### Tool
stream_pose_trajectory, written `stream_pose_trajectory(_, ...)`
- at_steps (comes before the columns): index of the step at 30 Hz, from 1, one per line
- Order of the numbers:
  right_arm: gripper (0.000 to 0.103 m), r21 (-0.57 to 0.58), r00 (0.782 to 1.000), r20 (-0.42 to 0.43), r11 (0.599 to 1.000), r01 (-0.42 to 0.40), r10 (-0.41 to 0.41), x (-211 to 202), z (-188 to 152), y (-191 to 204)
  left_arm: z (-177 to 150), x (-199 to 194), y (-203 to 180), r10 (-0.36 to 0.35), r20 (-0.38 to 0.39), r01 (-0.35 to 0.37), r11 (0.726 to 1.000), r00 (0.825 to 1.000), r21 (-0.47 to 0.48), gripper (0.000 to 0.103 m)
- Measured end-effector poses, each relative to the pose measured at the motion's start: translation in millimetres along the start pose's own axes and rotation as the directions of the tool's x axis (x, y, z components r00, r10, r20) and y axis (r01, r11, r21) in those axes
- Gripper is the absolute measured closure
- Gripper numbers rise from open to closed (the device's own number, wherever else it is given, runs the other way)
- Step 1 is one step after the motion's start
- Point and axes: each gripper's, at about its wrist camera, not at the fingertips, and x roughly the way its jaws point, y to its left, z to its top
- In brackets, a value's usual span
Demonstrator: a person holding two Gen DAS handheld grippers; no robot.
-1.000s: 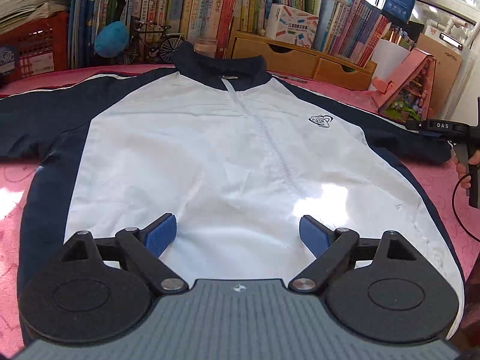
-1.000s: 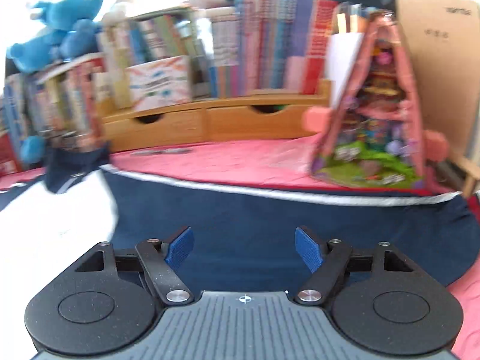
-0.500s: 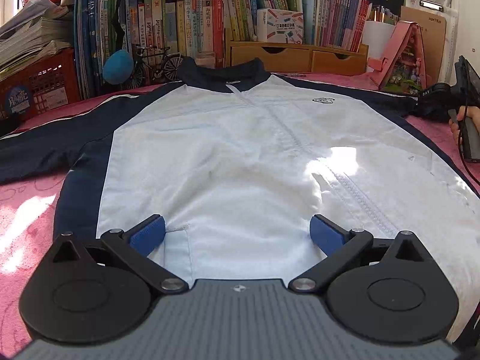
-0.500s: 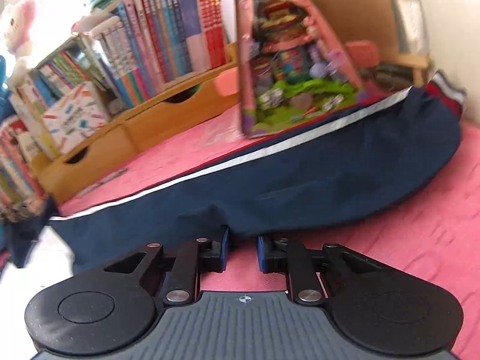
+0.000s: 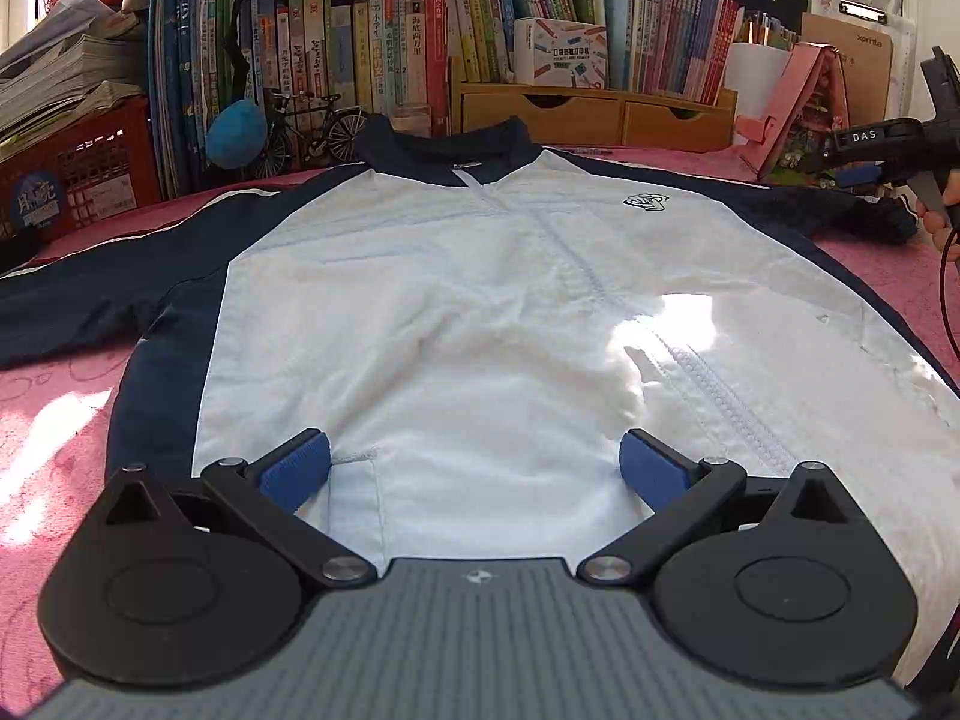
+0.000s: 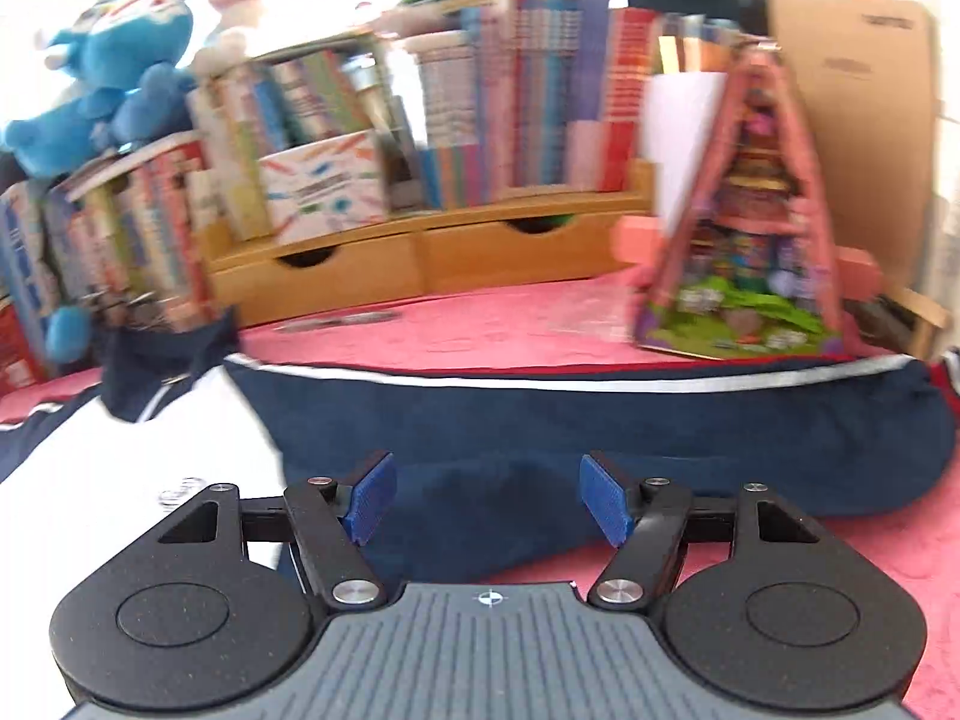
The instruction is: Fold clothes
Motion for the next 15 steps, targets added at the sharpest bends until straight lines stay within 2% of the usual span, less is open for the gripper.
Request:
stream_pose_trajectory(2,0.036,-0.094,0.998,-0.043,0.994,-0.054,0.05,24.5,6.2,44.6,0.1,-0.2,-0.2,0.0,0.0,0.0,1.0,1.0,0.0,0.0)
stream_pose_trajectory(5,0.035,-0.234,0.991,-0.078,0.965,-0.121,0.105,68.4,15.4,102.0,-0.1,-0.8,0.1,0.0,0.001,0.0,1.0,1.0,0.001,0.0)
stream_pose_trajectory(7,0.016,-0.27,0.986,-0.073,0.949,-0.163,0.149,98.7,26.9,122.2,-0.1,-1.2,0.5,-0.001,0.001,0.001,1.0,1.0,0.001,0.0)
stream_pose_trajectory(8,0.0,-0.273,0.985,-0.072,0.947,-0.172,0.158,110.8,32.1,128.1,0.0,-1.3,0.7,-0.002,0.001,0.002,1.0,1.0,0.001,0.0)
stream_pose_trajectory(11,0.0,-0.266,0.986,-0.103,0.951,-0.157,0.134,162.1,48.7,143.4,0.1,-1.9,2.0,-0.004,0.001,0.004,1.0,1.0,0.001,0.0)
stream_pose_trajectory(13,0.0,-0.25,0.974,-0.178,0.95,-0.186,0.143,192.2,54.4,152.6,0.4,-2.1,2.7,-0.006,0.002,0.006,1.0,1.0,0.0,0.0)
stream_pose_trajectory(14,0.008,-0.233,0.965,-0.202,0.948,-0.215,0.17,199.4,54.9,154.1,0.6,-2.2,3.2,-0.008,0.002,0.008,1.0,1.0,0.0,0.0)
stream_pose_trajectory(15,0.026,-0.224,0.956,-0.22,0.943,-0.245,0.196,205.6,55.3,156.5,0.7,-2.4,4.2,-0.01,0.003,0.01,1.0,1.0,-0.001,0.0)
